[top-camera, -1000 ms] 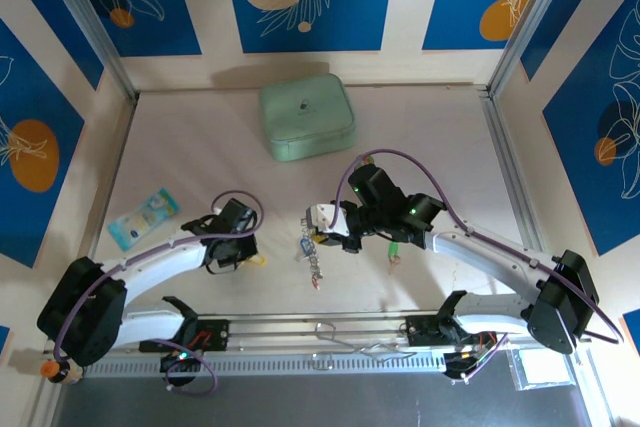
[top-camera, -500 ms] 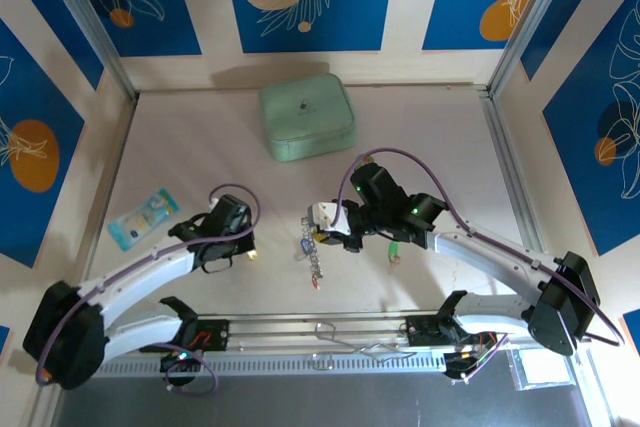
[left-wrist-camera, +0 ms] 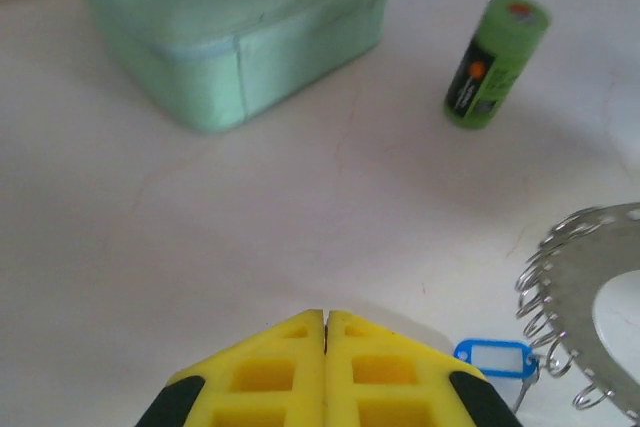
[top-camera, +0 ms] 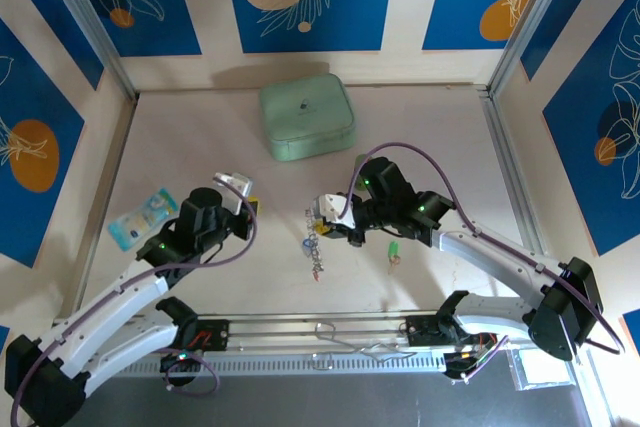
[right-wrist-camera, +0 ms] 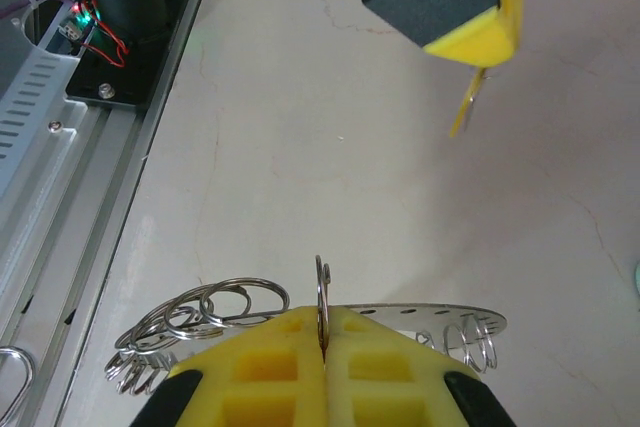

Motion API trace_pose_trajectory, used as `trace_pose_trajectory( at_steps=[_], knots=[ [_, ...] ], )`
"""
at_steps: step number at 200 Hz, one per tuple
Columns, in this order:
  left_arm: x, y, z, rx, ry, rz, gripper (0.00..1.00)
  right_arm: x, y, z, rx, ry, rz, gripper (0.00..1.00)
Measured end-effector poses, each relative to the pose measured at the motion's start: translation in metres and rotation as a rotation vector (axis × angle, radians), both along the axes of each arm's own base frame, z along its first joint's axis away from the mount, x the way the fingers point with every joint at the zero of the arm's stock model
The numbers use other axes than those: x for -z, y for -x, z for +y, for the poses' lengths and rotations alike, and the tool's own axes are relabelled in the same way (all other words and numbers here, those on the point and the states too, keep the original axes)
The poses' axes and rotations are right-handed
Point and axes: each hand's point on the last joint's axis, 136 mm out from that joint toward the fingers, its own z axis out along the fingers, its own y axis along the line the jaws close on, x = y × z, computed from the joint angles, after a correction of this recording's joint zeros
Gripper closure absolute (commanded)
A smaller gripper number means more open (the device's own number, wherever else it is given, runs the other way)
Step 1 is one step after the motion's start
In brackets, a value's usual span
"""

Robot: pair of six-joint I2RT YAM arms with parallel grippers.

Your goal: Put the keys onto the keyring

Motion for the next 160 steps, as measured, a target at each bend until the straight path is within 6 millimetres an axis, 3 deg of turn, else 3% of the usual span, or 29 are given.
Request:
trace_pose_trajectory(
  at_steps=[27,105,160],
  knots=[
    [-0.021,0.006,-0.018,0.179,-0.056,-0.176,1.00,-0.002,-0.002,0.000,-0.014,-0.021,-0.023,1.00],
    [-0.040,0.041,-0.058,0.622,-0.214,-0.568,1.00,-0.010,0.000,0.002,-0.089,-0.078,-0.113,1.00],
    [-0.045,0.066,-0.074,0.799,-0.176,-0.678,1.00,-0.009,0.005,0.012,-0.159,-0.070,-0.072,1.00]
  ],
)
